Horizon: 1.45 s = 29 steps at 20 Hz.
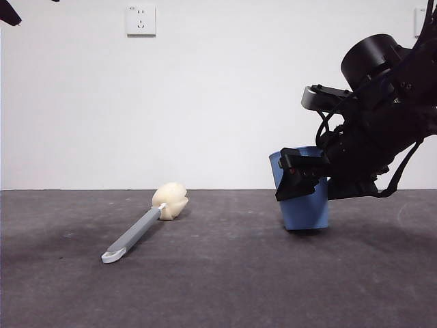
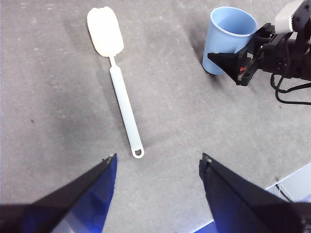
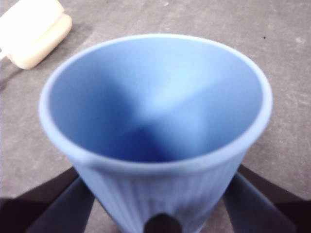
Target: Pick up the cup brush,pick up the cup,insert the brush into the cup,clean the cup,put the cup brush back,put the cup back to the fixed position on the table
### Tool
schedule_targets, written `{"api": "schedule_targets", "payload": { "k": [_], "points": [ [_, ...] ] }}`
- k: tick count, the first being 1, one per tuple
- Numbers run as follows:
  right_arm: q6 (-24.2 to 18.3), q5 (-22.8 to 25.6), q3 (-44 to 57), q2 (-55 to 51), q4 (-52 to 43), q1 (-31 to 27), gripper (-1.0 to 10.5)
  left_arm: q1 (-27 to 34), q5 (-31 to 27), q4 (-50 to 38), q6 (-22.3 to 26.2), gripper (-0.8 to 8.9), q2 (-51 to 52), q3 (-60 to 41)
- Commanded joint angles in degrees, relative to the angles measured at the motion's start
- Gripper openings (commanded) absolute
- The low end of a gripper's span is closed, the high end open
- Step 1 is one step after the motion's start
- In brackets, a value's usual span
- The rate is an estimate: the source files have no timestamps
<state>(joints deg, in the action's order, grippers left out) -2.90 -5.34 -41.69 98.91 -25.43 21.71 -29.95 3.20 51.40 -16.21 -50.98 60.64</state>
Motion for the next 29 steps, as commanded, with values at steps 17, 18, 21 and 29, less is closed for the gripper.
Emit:
{"api": "schedule_targets", "payload": {
  "k": [17,18,21,29],
  "points": [
    [3.28,-0.46,0.72,-4.13,16.11,0.20,4.8,-0.11,-0.07,-0.24,1.51,2.87,0.09,-0.26],
    [3.32,-0.46,0.72,-5.75,17.31,0.22,4.8,-0.11,-0.07,-0.24,1.51,2.87,0.09,-0.26],
    [5.38,-0.55,0.70,-12.59,25.53,0.22,4.8,-0.11,-0.07,-0.24,1.51,2.87,0.09,-0.26],
    [11.04,-8.66,0.59,-38.16,62.84,6.62,4.7,-0.11,0.33,2.14,4.52,2.87,0.09,-0.26]
  ]
}}
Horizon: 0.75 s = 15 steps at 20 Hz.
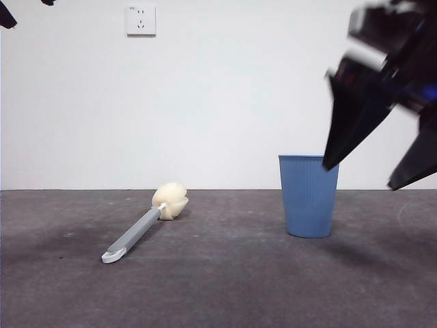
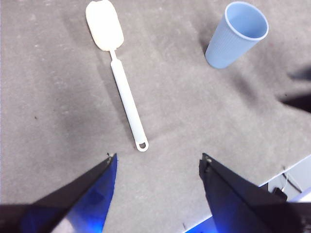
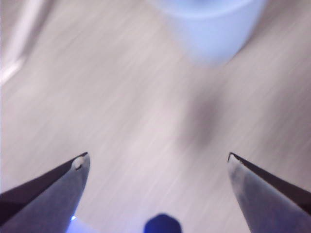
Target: Pick up the cup brush,pick up the cup,insert the brush into the cup,clean the cup,put the cup brush back,put the cup back to the fixed position on the table
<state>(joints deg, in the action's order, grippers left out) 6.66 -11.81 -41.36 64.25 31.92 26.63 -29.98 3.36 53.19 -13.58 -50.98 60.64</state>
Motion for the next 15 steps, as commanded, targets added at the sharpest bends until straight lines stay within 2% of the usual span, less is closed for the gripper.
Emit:
{"api": "schedule_targets", "payload": {
  "k": [1,4,5,7,8,9,12,14,15],
  "points": [
    [1.51,-3.56,0.24,-6.25,9.05,3.23,4.7,-0.09,0.24,0.94,2.47,2.83,0.09,-0.26],
    [3.96,-4.74,0.22,-13.27,16.44,6.73,4.6,-0.09,3.30,3.28,5.03,2.82,0.09,-0.26],
    [4.83,-4.74,0.22,-14.86,17.94,7.37,4.3,-0.09,4.42,3.93,5.44,2.81,0.09,-0.26],
    [6.12,-4.79,0.22,-17.92,20.39,8.15,1.9,-0.09,5.92,5.62,6.47,2.39,0.09,-0.26],
    [6.14,-4.76,0.22,-19.28,21.18,8.41,0.4,-0.11,6.25,6.60,7.10,1.16,0.09,-0.26],
    [6.14,-4.76,0.22,-20.15,21.29,8.44,-0.1,-0.09,6.49,7.23,7.96,-0.11,0.09,-0.26],
    [6.69,-4.61,0.22,-21.97,21.16,8.44,-0.1,-0.09,6.34,8.37,9.16,-0.08,0.09,-0.26],
    [9.86,-4.59,0.22,-22.29,21.22,8.44,0.0,-0.09,5.79,8.41,9.14,-0.03,0.09,-0.26],
    [9.81,-4.59,0.22,-22.29,21.16,8.41,0.0,-0.09,5.81,8.44,9.11,-0.03,0.09,-0.26]
  ]
}}
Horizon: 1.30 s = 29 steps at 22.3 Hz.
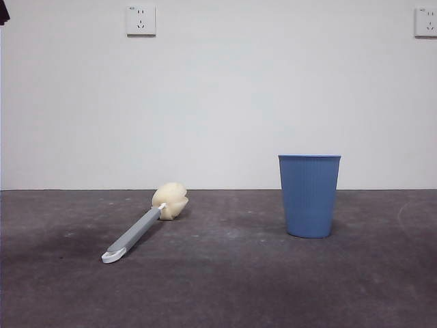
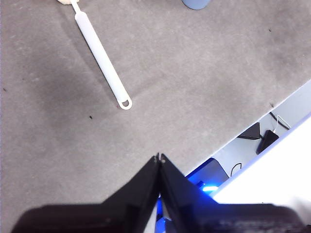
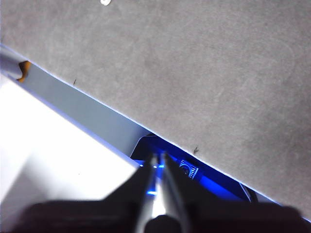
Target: Pick up the cup brush,pick up the cup,insert the brush into the cup,clean the cup,put the cup brush back,put the cup back to the fixed position on the table
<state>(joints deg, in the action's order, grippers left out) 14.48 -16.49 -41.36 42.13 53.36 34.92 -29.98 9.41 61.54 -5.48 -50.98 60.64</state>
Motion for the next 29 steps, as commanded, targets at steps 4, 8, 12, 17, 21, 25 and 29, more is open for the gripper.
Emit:
{"api": "schedule_targets", "payload": {
  "k": [4,8,12,17,21,25,29],
  "points": [
    [1.95,0.33,0.22,-0.17,-0.31,0.13,0.0,-0.09,-0.24,-0.72,1.01,-0.03,0.09,-0.26],
    [1.95,0.33,0.22,-0.17,-0.31,0.13,0.0,-0.09,-0.24,-0.74,1.01,-0.03,0.07,-0.26],
    [1.95,0.33,0.22,-0.17,-0.31,0.13,0.0,-0.09,-0.31,-2.49,1.11,-0.03,0.13,-0.26],
    [1.95,0.33,0.22,-0.20,-0.33,0.09,0.0,8.39,-2.19,-19.78,9.05,-0.03,7.37,-0.79],
    [1.95,0.33,0.22,-0.20,-0.35,0.09,0.0,19.17,0.02,-41.77,11.37,-0.03,17.68,-9.38],
    [1.95,0.33,0.22,-0.20,-0.35,0.09,0.0,26.69,-0.04,-58.36,11.50,-0.03,29.11,-26.93],
    [1.95,0.33,0.22,-0.20,-0.35,0.09,0.0,28.72,-0.09,-61.57,11.30,-0.03,36.44,-38.51]
  ]
}}
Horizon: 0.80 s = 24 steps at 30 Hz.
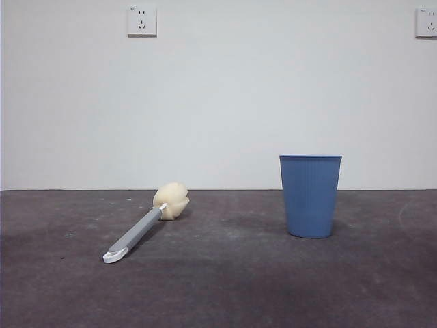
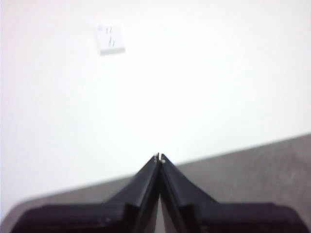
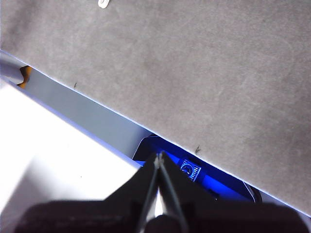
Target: Pick up the cup brush,pick up the cup,insert the brush into the cup,clean the cup,put the cup brush back,put the cup back to the fixed position on the table
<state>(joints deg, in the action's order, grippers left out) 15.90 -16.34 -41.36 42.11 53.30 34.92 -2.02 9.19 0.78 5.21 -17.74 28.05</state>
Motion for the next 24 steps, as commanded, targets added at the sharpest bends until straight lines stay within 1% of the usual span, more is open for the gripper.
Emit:
{"api": "schedule_targets", "payload": {
  "k": [1,5,7,11,15,20,24],
  "points": [
    [0.52,0.17,0.22,-0.17,-0.28,0.09,0.0,1.07,0.11,-0.79,0.37,-0.03,4.61,-8.13],
    [0.52,0.17,0.22,-0.17,-0.28,0.09,0.0,2.10,-0.09,-1.22,-1.20,-0.03,9.84,-16.98],
    [0.52,0.17,0.22,-0.17,-0.28,0.09,0.0,2.16,-0.13,-1.55,-1.22,-0.03,11.34,-19.98],
    [0.52,0.17,0.22,-0.17,-0.28,0.09,0.0,2.16,-0.15,-1.86,-3.17,-0.03,13.94,-25.11],
    [0.52,0.17,0.22,-0.17,-0.28,0.09,0.0,2.16,-1.70,-1.22,-5.73,-0.03,15.61,-27.89],
    [0.52,0.17,0.22,-0.17,-0.28,0.09,0.0,2.16,-6.16,2.89,-6.40,-0.03,16.26,-27.89],
    [0.52,0.17,0.22,-0.17,-0.28,0.09,0.0,2.16,-6.73,7.89,-6.56,-0.03,17.29,-27.89]
  ]
}}
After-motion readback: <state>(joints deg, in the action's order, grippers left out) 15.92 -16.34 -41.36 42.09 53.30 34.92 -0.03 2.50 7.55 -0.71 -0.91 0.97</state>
